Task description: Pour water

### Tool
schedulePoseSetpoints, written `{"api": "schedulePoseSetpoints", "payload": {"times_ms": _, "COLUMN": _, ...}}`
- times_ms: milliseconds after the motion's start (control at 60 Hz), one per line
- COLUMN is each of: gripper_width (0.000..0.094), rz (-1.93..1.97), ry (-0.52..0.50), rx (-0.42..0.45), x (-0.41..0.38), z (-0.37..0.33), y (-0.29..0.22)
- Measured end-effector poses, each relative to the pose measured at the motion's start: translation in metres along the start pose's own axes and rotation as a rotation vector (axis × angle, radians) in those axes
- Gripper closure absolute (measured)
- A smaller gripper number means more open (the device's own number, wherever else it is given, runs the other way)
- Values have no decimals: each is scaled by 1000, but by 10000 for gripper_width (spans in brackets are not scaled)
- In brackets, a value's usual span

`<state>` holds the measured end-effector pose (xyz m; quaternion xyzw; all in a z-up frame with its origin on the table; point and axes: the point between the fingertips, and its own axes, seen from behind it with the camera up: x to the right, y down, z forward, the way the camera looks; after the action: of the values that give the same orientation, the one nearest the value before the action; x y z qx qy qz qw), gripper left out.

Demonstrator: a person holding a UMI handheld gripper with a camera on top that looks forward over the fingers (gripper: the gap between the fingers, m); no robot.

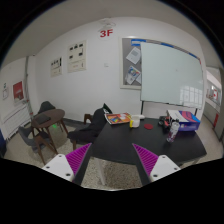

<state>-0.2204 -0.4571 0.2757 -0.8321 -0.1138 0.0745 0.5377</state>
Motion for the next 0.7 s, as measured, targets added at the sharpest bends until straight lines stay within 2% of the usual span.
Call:
{"api": "schedulePoseSetpoints", "payload": {"times_ms": 150, "gripper_width": 134, "rz": 17, "ry": 48, "rx": -50, "x": 35, "z": 9, "y": 27}}
{"api": "schedulePoseSetpoints", "payload": {"times_ms": 417, "gripper_width": 137, "rz": 35, "ry": 200, "rx": -130, "x": 195, "z": 66, "y": 108}}
{"api": "schedulePoseSetpoints", "payload": {"times_ms": 517, "gripper_width": 132, "rz": 26, "ry": 260, "rx": -123, "x": 264, "z": 98, "y": 119}}
{"api": "schedulePoseSetpoints", "payload": {"times_ms": 700, "gripper_width": 136, "rz": 41, "ry": 346, "rx": -34, "x": 378, "z": 182, "y": 104}}
